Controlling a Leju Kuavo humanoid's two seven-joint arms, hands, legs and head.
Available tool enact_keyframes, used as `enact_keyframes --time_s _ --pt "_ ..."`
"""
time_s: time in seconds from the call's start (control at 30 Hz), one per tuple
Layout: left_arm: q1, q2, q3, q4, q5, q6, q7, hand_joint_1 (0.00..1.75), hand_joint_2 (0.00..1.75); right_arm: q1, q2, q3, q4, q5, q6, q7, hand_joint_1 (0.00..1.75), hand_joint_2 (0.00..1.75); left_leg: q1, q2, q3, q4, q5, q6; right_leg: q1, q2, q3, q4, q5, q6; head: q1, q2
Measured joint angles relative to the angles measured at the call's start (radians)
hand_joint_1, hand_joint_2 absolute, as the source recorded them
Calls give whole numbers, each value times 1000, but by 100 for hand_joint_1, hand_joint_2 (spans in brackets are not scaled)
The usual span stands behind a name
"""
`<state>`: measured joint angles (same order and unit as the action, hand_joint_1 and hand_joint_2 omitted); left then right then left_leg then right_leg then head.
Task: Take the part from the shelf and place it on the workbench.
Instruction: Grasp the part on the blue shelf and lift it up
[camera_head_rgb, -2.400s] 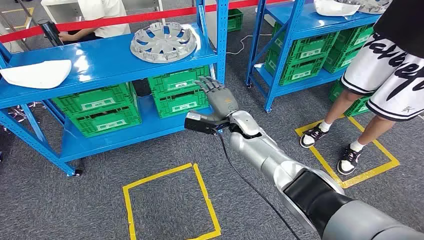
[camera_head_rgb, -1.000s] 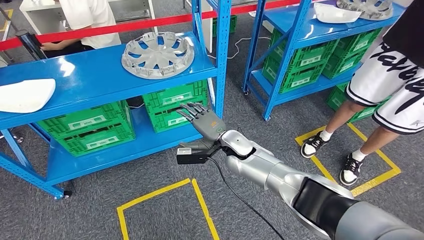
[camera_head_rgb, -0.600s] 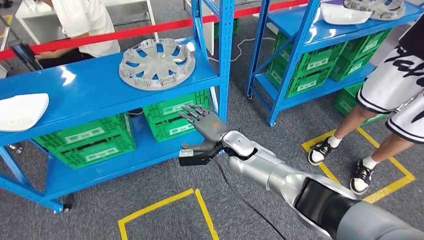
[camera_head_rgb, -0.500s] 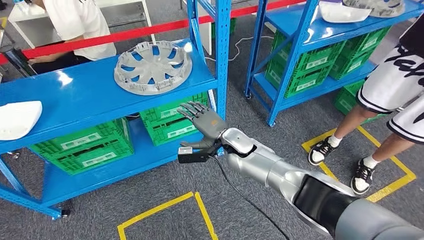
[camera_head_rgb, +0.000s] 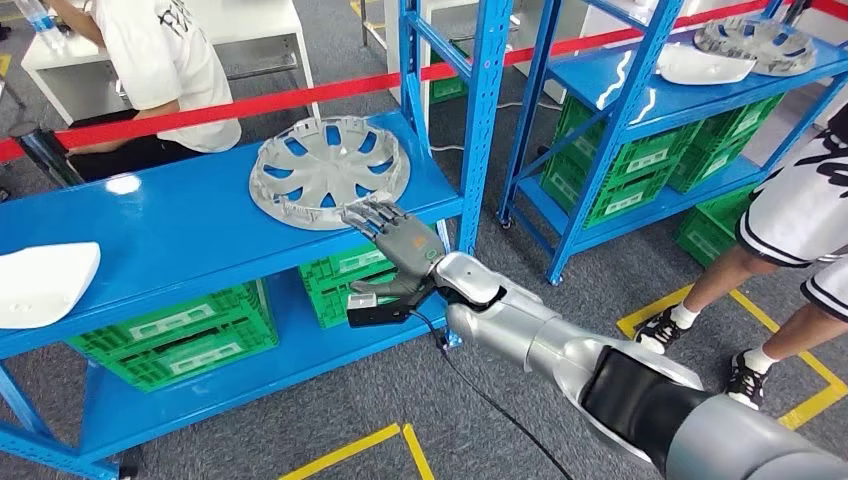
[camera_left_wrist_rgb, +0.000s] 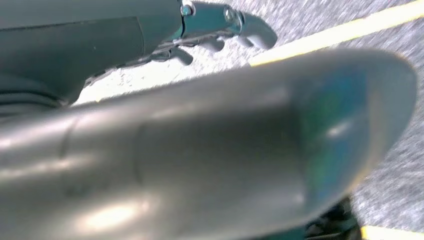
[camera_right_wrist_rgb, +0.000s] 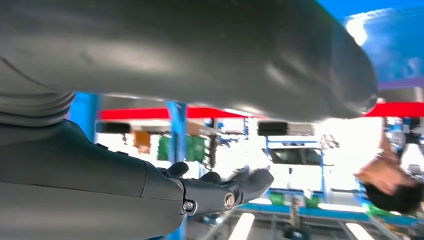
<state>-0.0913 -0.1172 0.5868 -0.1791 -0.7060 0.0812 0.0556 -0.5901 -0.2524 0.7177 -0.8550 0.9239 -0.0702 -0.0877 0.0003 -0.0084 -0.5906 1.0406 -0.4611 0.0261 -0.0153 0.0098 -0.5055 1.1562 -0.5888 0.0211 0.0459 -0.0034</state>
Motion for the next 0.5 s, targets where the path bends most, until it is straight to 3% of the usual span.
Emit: enact_keyframes --time_s 0.1,0.13,0.17,0.23,0.3,0.33,0.43,0.5 --pt "1 0 2 0 1 3 -6 0 0 -5 3 8 4 -2 4 -2 0 0 -3 -3 18 -1 -23 7 1 -2 -135 143 -69 6 3 0" --pt "3 0 3 0 1 3 -7 0 0 -4 4 11 6 -3 5 0 0 0 -5 -4 26 -1 -32 7 2 -2 -164 148 -76 4 4 0" --pt "4 0 3 0 1 3 -7 0 0 -4 6 14 7 -3 4 2 0 0 -6 -5 37 -1 -41 7 4 -2 -176 119 -56 0 4 0" --pt "6 -1 6 1 -1 3 -8 0 0 -1 9 19 7 -2 0 15 0 0 -9 -6 60 -1 -61 5 11 -4 -164 -2 53 -14 5 0" --pt "3 -2 9 1 -5 2 -6 0 0 7 11 23 6 0 -5 30 0 0 -12 -10 77 -3 -81 -2 21 -4 -145 -88 121 -28 4 0" --pt "3 -3 10 1 -8 1 -5 0 0 11 12 24 5 2 -6 34 0 0 -13 -12 84 0 -85 -8 22 -2 -139 -103 130 -34 3 0" --pt "2 -2 11 0 -12 0 -3 0 0 18 16 25 -4 5 -5 39 0 0 -16 -10 98 26 -84 -27 14 2 -104 -118 121 -51 5 0" --pt "1 -2 11 -1 -12 0 -3 0 0 19 19 25 -9 8 -3 39 0 0 -14 -7 57 100 -93 -40 8 1 -74 -125 110 -60 -2 0"
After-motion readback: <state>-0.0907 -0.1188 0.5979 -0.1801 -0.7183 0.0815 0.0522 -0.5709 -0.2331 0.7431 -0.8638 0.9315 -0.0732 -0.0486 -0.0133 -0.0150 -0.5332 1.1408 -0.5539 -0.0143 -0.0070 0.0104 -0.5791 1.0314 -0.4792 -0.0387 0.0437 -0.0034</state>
